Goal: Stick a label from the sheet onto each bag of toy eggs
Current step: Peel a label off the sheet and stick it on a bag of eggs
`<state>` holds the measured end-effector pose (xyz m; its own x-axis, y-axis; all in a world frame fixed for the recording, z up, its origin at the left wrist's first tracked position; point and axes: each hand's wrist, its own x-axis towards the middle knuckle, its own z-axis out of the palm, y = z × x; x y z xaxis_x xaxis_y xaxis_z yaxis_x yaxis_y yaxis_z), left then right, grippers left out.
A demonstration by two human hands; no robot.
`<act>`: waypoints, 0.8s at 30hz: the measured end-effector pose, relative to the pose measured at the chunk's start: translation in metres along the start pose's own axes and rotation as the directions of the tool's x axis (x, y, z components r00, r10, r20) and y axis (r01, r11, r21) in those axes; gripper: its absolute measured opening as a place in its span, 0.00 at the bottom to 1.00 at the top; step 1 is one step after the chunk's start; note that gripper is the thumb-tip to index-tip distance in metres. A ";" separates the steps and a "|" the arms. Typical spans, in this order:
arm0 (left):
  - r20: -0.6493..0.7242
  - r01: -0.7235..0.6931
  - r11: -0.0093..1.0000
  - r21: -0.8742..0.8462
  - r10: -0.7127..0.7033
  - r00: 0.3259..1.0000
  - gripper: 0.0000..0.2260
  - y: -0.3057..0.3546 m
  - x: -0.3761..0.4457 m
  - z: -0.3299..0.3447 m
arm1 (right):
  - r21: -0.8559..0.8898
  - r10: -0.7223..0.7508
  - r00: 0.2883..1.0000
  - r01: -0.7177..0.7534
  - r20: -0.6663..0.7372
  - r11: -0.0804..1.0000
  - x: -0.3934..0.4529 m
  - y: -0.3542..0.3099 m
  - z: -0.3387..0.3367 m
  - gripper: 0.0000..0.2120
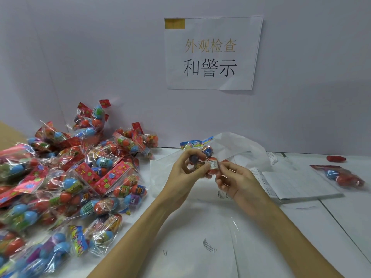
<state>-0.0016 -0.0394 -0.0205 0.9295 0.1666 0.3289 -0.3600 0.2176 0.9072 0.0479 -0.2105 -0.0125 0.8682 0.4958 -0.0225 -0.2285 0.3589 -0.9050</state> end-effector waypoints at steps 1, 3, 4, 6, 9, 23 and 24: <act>-0.004 0.017 1.000 -0.016 -0.017 1.000 0.11 0.000 0.000 0.000 | 0.015 0.019 1.000 -0.019 0.003 1.000 0.000 -0.001 0.000 0.09; -0.007 0.036 0.999 -0.027 -0.036 0.999 0.11 -0.001 -0.001 0.000 | 0.009 0.038 0.999 -0.038 -0.001 0.999 -0.001 -0.002 -0.001 0.08; -0.013 0.036 0.999 -0.005 -0.036 0.999 0.11 -0.002 -0.002 0.001 | -0.010 0.033 0.999 -0.033 -0.013 0.999 -0.001 -0.001 0.001 0.08; -0.059 0.021 0.990 0.139 -0.013 0.998 0.10 -0.003 -0.004 0.004 | -0.047 -0.007 0.999 0.004 -0.054 0.999 -0.001 0.001 0.003 0.07; -0.176 -0.007 0.872 0.489 0.107 0.979 0.09 -0.008 -0.004 0.006 | -0.179 -0.116 0.991 0.102 -0.068 0.979 -0.001 0.005 0.003 0.07; -0.134 0.187 0.981 0.056 -0.178 0.975 0.18 -0.008 -0.005 0.014 | -0.552 -0.293 0.915 0.098 -0.278 0.828 0.004 0.008 -0.010 0.09; -0.112 0.204 0.978 -0.038 -0.207 0.972 0.18 -0.008 -0.003 0.014 | -0.533 -0.269 0.929 0.097 -0.255 0.840 0.005 0.008 -0.009 0.13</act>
<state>-0.0009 -0.0547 -0.0252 0.9691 0.2244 0.1022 -0.1653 0.2834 0.9446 0.0546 -0.2125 -0.0238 0.9801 0.1621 0.1143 0.1272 -0.0717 -0.9893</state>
